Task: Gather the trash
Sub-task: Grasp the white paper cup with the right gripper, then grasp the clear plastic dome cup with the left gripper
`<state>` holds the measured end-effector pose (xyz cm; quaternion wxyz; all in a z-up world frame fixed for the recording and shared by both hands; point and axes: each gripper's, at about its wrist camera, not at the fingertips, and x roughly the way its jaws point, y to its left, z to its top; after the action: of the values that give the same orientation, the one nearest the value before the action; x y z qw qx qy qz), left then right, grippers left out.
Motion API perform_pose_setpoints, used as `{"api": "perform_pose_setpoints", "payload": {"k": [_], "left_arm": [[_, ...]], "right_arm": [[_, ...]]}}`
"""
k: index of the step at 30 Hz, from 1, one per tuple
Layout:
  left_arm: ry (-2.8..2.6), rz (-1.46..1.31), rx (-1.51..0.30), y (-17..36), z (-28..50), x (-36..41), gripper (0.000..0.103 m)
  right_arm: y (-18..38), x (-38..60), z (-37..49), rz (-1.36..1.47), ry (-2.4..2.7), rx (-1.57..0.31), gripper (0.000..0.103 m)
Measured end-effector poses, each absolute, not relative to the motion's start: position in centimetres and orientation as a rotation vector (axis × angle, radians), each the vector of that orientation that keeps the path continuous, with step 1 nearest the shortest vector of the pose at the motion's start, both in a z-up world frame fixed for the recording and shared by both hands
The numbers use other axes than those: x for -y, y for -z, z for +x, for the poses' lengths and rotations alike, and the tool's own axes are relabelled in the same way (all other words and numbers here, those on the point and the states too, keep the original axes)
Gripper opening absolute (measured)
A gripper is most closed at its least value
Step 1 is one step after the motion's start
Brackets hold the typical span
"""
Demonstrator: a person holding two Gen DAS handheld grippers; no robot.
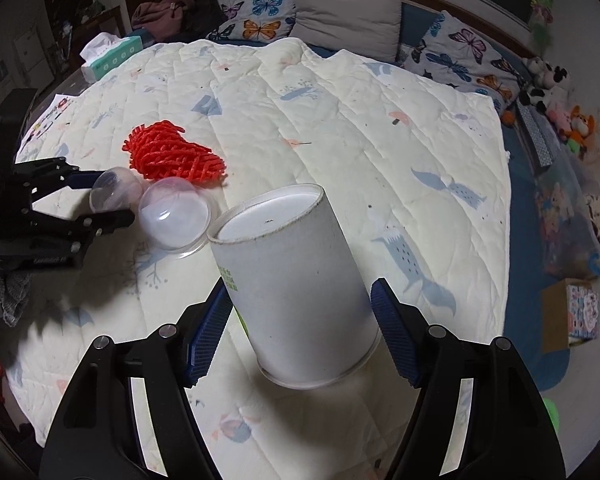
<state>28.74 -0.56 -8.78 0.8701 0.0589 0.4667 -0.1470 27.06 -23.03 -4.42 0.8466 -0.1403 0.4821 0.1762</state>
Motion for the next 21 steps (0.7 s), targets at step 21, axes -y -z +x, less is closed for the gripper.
{"api": "perform_pose_setpoints", "payload": {"k": [21], "left_arm": [[0.337, 0.095, -0.873, 3.2, 22.7, 0.4, 0.057]], "right_arm": [[3.7, 25.6, 20.3, -0.182, -0.362, -1.005, 0.065]]}}
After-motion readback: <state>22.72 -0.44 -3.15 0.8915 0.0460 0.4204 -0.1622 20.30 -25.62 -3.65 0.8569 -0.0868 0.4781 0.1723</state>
